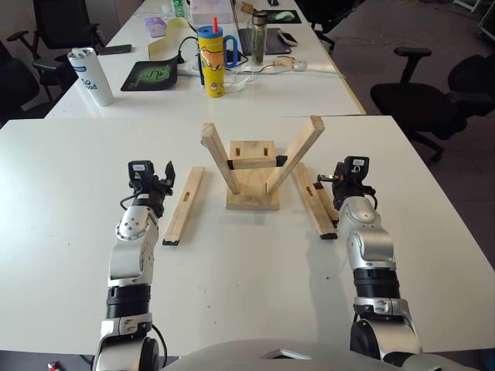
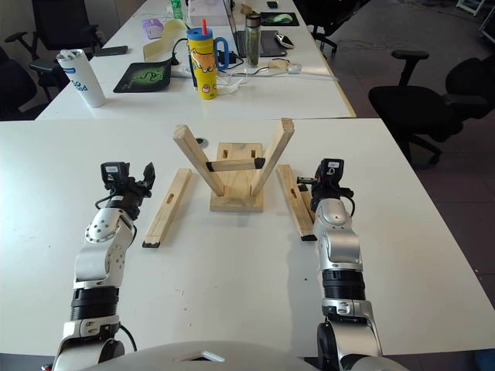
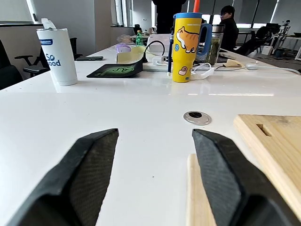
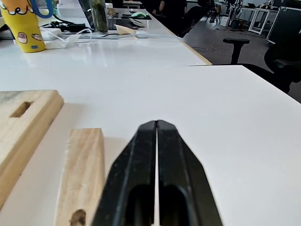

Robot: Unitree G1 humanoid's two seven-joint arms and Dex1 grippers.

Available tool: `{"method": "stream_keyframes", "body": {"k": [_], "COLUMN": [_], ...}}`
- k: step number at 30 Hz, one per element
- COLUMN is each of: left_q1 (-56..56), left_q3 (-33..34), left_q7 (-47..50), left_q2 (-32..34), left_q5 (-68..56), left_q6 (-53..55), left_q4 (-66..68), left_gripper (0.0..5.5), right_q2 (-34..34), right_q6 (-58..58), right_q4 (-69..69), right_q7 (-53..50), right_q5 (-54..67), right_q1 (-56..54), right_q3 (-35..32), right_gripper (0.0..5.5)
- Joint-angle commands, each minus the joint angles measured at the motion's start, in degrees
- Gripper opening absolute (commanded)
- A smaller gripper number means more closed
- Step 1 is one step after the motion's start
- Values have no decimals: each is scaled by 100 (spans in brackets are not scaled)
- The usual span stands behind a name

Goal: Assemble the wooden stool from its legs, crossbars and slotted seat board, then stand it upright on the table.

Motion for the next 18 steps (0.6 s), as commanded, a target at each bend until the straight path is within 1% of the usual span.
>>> {"method": "stream_keyframes", "body": {"k": [1, 6, 8, 11, 12, 15, 18], "left_q1": [46, -1, -20, -19, -8, 29, 32], "left_q3": [-72, -230, -165, -49, 26, 360, 609], "left_q7": [-7, -167, -175, -167, -147, 0, 167], "left_q2": [-105, -177, -221, -196, -146, 27, 140], "left_q5": [-28, -82, -182, -281, -291, -296, -260], "left_q6": [-34, -36, -20, -11, -3, 43, 55], "left_q4": [-92, -152, -172, -157, -136, -83, -70], "left_gripper": [225, 153, 126, 84, 67, 65, 65], "right_q2": [19, 90, 133, 148, 128, 27, -29], "right_q6": [-22, -140, -168, -168, -151, -4, 37], "right_q4": [-113, -372, -534, -589, -541, -298, -237], "right_q7": [202, 546, 659, 584, 459, -13, -295], "right_q5": [24, 108, 145, 104, 66, 1, -101], "right_q1": [58, 117, 175, 247, 255, 256, 286], "right_q3": [103, 322, 411, 349, 230, -252, -474], "right_gripper": [0, 0, 0, 0, 0, 0, 0]}}
